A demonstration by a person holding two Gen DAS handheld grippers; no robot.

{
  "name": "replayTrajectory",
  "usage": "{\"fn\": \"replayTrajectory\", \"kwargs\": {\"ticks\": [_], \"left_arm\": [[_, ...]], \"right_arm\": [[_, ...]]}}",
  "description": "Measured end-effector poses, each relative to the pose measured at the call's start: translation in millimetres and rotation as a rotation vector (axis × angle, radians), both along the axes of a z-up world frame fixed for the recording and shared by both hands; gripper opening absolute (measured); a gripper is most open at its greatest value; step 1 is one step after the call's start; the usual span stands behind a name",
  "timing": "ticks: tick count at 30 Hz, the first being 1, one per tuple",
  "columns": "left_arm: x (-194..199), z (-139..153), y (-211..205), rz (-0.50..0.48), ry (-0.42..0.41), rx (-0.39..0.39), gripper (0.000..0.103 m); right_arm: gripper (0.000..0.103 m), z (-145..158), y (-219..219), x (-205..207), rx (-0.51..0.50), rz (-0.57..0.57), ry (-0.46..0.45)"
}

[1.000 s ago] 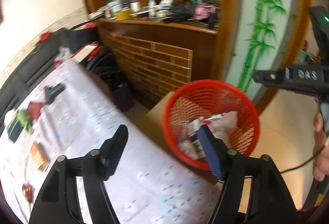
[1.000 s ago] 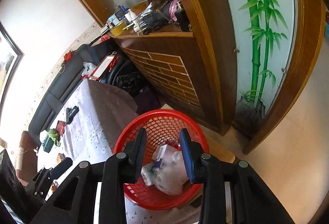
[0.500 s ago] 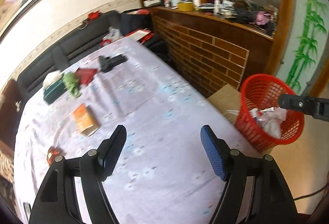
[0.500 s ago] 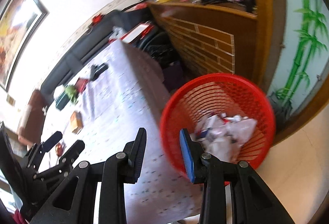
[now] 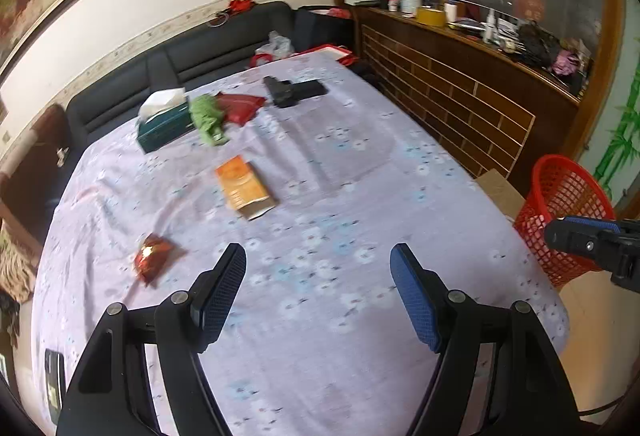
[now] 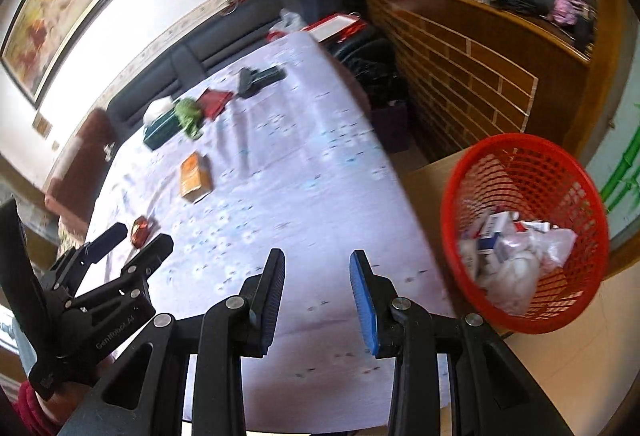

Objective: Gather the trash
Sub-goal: 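Return both open tools toward the remaining trash on the table, then grasp the red snack bag with the left tool while the right tool grasps the orange medicine box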

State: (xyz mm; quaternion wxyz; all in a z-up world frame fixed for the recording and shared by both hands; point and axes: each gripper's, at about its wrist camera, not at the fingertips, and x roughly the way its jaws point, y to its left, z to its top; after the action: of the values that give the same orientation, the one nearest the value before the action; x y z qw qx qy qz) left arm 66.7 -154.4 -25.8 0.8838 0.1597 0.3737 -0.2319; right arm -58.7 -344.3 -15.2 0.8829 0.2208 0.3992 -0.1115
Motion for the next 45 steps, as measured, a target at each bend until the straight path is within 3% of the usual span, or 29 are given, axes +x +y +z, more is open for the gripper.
{"fn": "replayTrajectory", "kwargs": {"ticks": [16,20,25,29,34,40,43,45], "left_arm": [[33,-9,105,0.168,0.045,-0.019,0.073],[59,-19,140,0.203,0.068,-0.027,0.073],[110,-42,174,0.228,0.082,0.02,0.074],[154,-62,194,0.241,0.149,-0.015,0.073],[185,-82,187,0.179,0.197,-0.036,0.073],[204,-108,162,0.109,0.212,0.036,0.073],[214,-121,158,0.129,0.233,0.058,0.059],[217,-122,162,0.146,0.245,0.016,0.05]], "right_arm": [[0.041,-8,78,48,-0.018,0.138,0.05],[0.041,-10,93,55,-0.019,0.165,0.061],[0.041,-9,96,55,-0.032,0.159,0.064],[0.041,-10,88,49,-0.03,0.123,0.074],[0.042,-11,75,39,-0.041,0.072,0.095],[0.042,-11,57,25,-0.057,0.004,0.119],[0.042,-12,52,24,-0.065,-0.006,0.137],[0.042,-12,52,28,-0.069,0.001,0.146]]}}
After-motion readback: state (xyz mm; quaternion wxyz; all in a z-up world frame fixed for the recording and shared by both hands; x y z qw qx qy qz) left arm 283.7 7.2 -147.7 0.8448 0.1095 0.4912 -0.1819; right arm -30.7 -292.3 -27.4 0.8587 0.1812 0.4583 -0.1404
